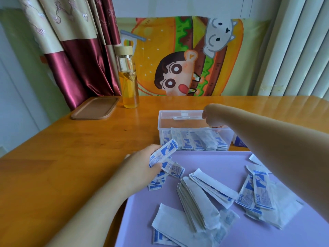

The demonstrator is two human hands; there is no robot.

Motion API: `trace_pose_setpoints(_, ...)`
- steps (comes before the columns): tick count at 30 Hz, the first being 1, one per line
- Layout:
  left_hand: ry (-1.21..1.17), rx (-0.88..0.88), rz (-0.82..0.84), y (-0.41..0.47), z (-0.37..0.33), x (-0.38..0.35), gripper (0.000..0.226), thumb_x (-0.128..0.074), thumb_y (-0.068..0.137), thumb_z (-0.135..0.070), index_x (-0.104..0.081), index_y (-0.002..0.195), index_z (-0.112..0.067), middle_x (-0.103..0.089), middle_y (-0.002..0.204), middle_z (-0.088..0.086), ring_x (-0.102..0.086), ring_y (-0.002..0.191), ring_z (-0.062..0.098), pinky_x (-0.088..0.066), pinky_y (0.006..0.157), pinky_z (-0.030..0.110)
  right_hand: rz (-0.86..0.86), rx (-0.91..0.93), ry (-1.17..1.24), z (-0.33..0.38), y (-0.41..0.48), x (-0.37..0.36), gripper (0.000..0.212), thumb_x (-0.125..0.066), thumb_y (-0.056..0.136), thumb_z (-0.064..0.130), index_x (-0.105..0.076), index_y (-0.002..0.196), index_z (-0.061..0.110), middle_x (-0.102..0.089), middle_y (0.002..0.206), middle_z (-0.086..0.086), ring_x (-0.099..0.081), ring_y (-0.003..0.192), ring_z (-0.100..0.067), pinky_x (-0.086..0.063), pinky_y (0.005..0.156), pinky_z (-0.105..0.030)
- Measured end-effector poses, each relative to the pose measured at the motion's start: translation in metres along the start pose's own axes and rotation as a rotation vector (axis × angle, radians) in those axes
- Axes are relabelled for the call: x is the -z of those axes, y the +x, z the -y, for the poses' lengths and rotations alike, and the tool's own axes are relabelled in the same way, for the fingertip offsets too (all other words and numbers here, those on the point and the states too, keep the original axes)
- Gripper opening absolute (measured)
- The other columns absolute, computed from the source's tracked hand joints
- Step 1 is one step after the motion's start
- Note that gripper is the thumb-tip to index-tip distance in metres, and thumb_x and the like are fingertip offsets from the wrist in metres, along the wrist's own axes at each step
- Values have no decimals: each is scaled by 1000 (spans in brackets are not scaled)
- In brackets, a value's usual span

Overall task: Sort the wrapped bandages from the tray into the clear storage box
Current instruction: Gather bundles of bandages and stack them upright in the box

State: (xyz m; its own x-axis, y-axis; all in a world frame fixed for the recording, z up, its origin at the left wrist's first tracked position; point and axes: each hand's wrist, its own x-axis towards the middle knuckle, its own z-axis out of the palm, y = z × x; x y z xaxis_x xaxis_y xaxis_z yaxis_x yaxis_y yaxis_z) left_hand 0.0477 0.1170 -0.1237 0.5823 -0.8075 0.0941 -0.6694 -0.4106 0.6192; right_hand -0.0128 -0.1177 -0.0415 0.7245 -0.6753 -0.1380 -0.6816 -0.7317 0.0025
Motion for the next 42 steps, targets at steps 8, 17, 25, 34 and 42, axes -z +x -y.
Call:
trace_pose_setpoints(8, 14, 7, 8, 0, -1, 0, 36, -53, 92, -24, -46, 125, -39, -61, 120, -15, -62, 102, 6, -53, 86, 38, 273, 37, 81, 11, -3, 5, 42, -60, 90, 27, -53, 130, 17, -45, 134, -11, -58, 109, -32, -54, 89, -40)
trace_pose_setpoints(17, 9, 7, 15, 0, -1, 1, 35, -53, 92, -22, -48, 124, -37, -62, 117, -16, -62, 101, 5, -53, 87, 38, 334, -12, 0, 19, -5, 10, 71, -71, 80, 35, -39, 139, 12, -44, 135, -13, -63, 104, -29, -51, 94, -39)
trace_pose_setpoints(25, 18, 16, 17, 1, 0, 0, 36, -52, 92, -23, -47, 124, -39, -63, 116, -16, -62, 100, 6, -53, 86, 38, 309, -8, -47, 16, -2, 10, 52, -66, 86, 28, -49, 131, 8, -45, 134, -11, -61, 108, -30, -51, 94, -39)
trace_pose_setpoints(34, 19, 23, 25, 2, 1, 0, 37, -53, 92, -24, -46, 125, -39, -62, 120, -15, -62, 102, 6, -53, 88, 39, 262, 9, -54, 17, -10, 12, 45, -54, 94, 26, -46, 133, 6, -45, 136, -14, -60, 111, -29, -49, 97, -36)
trace_pose_setpoints(42, 12, 19, 27, 2, 1, 0, 37, -52, 92, -24, -46, 125, -39, -62, 119, -15, -62, 101, 6, -54, 87, 38, 305, 7, -48, 18, -10, 13, 50, -57, 93, 22, -40, 138, 7, -41, 137, -17, -68, 97, -30, -53, 86, -34)
